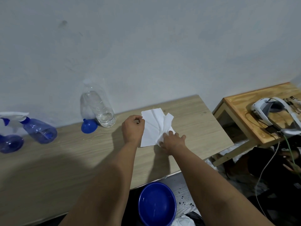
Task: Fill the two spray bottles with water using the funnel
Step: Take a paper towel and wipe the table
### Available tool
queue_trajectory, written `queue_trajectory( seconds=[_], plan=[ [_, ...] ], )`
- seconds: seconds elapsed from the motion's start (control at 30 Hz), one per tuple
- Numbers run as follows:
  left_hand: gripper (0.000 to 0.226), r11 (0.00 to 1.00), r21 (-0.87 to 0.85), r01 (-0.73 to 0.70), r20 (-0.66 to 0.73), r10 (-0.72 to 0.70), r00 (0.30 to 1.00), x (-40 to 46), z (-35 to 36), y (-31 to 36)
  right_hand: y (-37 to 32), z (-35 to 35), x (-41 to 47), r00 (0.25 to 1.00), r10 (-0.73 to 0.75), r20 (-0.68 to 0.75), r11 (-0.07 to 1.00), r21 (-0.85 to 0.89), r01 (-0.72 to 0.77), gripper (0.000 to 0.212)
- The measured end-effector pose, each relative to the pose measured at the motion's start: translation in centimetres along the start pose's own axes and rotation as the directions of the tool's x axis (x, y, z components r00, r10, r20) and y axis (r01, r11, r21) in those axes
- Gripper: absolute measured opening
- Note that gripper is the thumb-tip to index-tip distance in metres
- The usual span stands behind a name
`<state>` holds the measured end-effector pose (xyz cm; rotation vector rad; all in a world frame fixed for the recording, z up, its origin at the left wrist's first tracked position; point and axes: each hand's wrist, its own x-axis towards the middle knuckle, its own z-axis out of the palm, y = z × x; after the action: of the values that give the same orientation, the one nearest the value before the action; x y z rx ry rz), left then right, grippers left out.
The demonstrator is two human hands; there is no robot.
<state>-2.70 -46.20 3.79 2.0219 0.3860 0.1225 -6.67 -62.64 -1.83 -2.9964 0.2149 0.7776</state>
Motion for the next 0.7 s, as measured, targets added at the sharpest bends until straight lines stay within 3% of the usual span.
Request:
queue_trajectory(
  seconds=[0.33,0.47,0.57,0.7],
  plan=[
    [0.020,0.998,-0.050,0.034,-0.010,-0.035,0.999,0.2,0.1,0.2,1.1,-0.3,-0.2,0.988,0.144,-0.054,0.987,0.085,-0.139,0.042],
    [0.018,0.999,-0.037,0.032,0.036,-0.031,0.999,0.0,0.2,0.3,0.4,-1.2,0.3,0.980,0.063,-0.188,0.965,0.263,-0.012,0.041],
    [0.015,0.997,-0.058,0.042,0.069,-0.038,0.997,0.0,0.4,-0.1,-0.8,-1.1,1.1,0.977,-0.094,-0.193,0.972,0.196,0.132,0.047],
    [0.006,0.994,-0.095,0.056,0.055,-0.051,0.997,0.2,0.4,-0.4,-1.9,-0.4,2.0,0.991,-0.112,-0.072,0.993,0.030,0.114,0.036]
  ],
)
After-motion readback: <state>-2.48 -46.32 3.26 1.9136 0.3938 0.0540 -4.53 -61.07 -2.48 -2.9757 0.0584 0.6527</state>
